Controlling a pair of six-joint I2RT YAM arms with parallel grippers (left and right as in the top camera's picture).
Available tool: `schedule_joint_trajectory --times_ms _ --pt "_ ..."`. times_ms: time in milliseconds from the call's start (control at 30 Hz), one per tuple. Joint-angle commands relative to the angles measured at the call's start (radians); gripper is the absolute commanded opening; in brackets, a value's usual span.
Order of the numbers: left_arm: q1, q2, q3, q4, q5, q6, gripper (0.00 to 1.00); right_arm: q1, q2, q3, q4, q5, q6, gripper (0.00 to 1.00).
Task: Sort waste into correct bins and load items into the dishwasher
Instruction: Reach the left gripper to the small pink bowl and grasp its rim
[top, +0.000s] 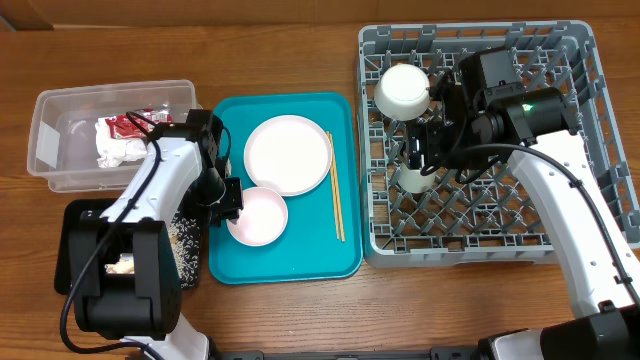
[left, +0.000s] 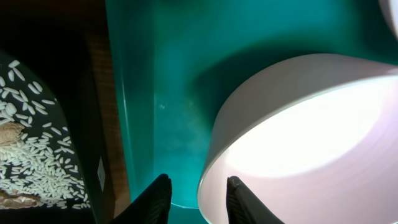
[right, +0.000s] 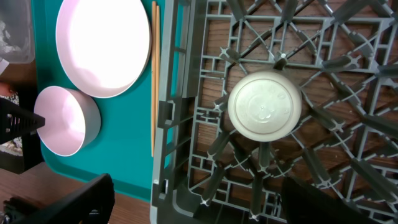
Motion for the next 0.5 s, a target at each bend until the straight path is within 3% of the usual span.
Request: schedule_joint_trajectory --times_ms 0,200,267,333,467 --pt "-0.013 -0.003 -0.013 0.01 0.005 -0.011 0.32 -0.001 -0.001 0.005 0.004 -0.005 0.0 0.88" --pt "-0.046 -0.003 -0.044 0.056 0.004 -0.022 0.28 -0.001 -0.001 0.005 0.004 -0.005 0.0 0.88" --pt "-0.051 -0.003 -0.044 0.055 -0.002 -0.021 0.23 -0.001 -0.001 0.005 0.004 -0.005 0.0 0.88" --pt "-0.051 -0.003 -0.043 0.054 -0.005 -0.021 0.09 -0.001 -0.001 0.005 0.004 -0.005 0.0 0.88" --pt "-0.048 -0.003 -0.042 0.047 -0.005 -0.021 0.04 -0.001 -0.001 0.005 0.004 -0.005 0.0 0.88"
